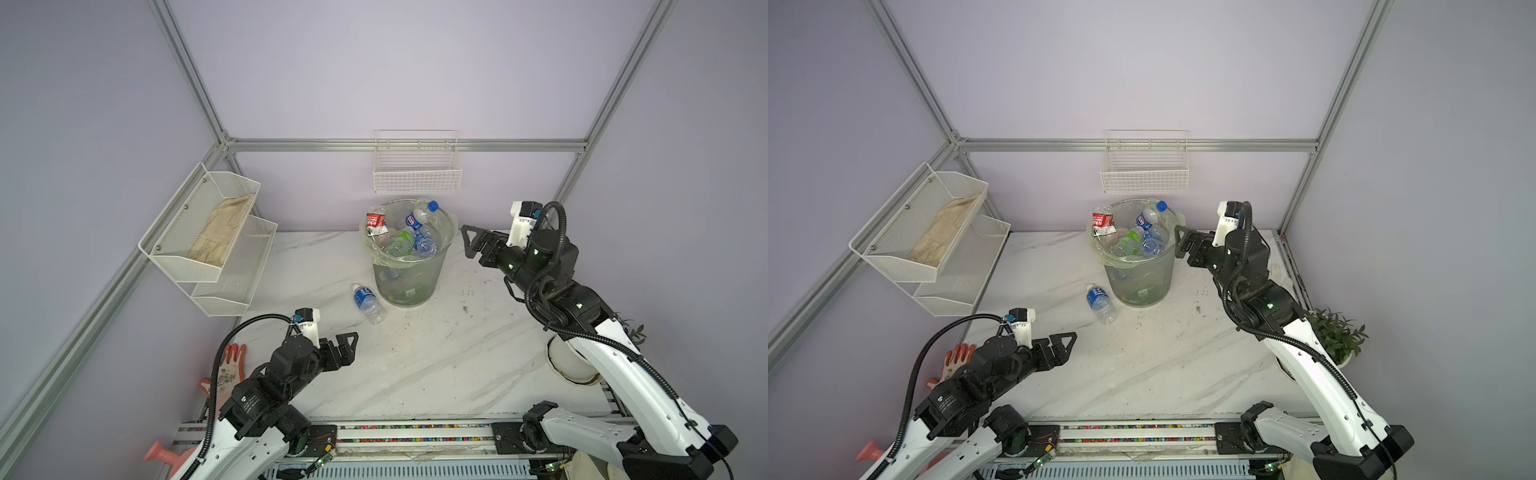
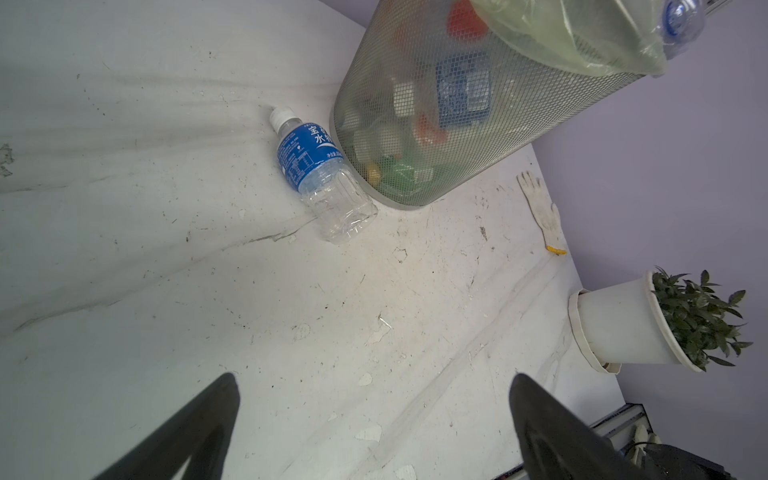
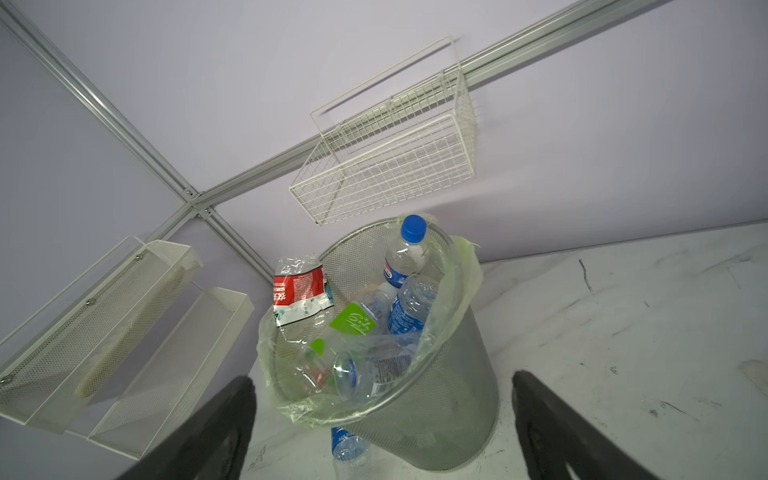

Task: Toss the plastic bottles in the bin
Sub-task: 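Draw the right gripper back while the left gripper reaches toward the blue-labelled water bottle, then lower the left gripper over the blue-labelled water bottle beside the bin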

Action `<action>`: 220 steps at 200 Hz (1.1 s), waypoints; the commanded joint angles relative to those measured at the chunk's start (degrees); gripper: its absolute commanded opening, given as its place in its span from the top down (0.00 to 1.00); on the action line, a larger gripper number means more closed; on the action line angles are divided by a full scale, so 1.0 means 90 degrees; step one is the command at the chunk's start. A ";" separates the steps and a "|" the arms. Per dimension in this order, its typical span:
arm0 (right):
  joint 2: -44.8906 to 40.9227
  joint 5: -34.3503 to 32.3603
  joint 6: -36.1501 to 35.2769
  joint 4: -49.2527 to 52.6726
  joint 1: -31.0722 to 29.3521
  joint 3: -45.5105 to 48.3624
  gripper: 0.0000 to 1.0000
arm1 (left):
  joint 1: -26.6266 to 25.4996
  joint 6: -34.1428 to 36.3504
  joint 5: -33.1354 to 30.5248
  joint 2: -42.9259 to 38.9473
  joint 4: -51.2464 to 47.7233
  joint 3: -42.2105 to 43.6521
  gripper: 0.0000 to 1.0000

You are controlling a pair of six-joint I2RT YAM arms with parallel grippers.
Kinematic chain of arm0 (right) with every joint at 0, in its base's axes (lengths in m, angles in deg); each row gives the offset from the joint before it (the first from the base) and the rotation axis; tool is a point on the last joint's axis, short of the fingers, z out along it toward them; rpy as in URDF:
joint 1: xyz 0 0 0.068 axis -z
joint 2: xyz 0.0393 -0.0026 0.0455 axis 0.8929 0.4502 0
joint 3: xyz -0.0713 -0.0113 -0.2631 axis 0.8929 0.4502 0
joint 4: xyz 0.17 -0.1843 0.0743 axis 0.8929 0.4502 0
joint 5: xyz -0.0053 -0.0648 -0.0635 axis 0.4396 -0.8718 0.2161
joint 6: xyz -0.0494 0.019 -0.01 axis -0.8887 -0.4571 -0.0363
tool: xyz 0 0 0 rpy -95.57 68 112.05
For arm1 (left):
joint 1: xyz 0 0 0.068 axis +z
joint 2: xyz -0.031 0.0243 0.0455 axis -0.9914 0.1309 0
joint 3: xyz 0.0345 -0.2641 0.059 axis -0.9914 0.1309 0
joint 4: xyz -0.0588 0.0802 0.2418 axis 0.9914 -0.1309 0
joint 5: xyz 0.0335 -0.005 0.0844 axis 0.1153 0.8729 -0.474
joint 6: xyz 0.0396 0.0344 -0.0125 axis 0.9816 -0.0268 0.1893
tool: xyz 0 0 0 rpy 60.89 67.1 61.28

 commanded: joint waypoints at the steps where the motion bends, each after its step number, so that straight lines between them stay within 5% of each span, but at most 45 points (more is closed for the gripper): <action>1: -0.0201 -0.0812 0.0380 0.0466 0.0015 0.0524 0.03 | -0.0029 -0.0140 0.0009 0.0398 0.0353 -0.0467 0.00; 106: -0.1507 -0.0313 0.0962 0.0059 0.0013 0.3599 0.03 | 0.0338 0.0005 -0.0126 0.3606 0.0256 -0.2153 0.00; 220: -0.2776 0.0380 0.1690 -0.0198 0.0013 0.5319 0.03 | 0.1520 -0.0579 0.0822 0.5042 0.1258 -0.2461 0.00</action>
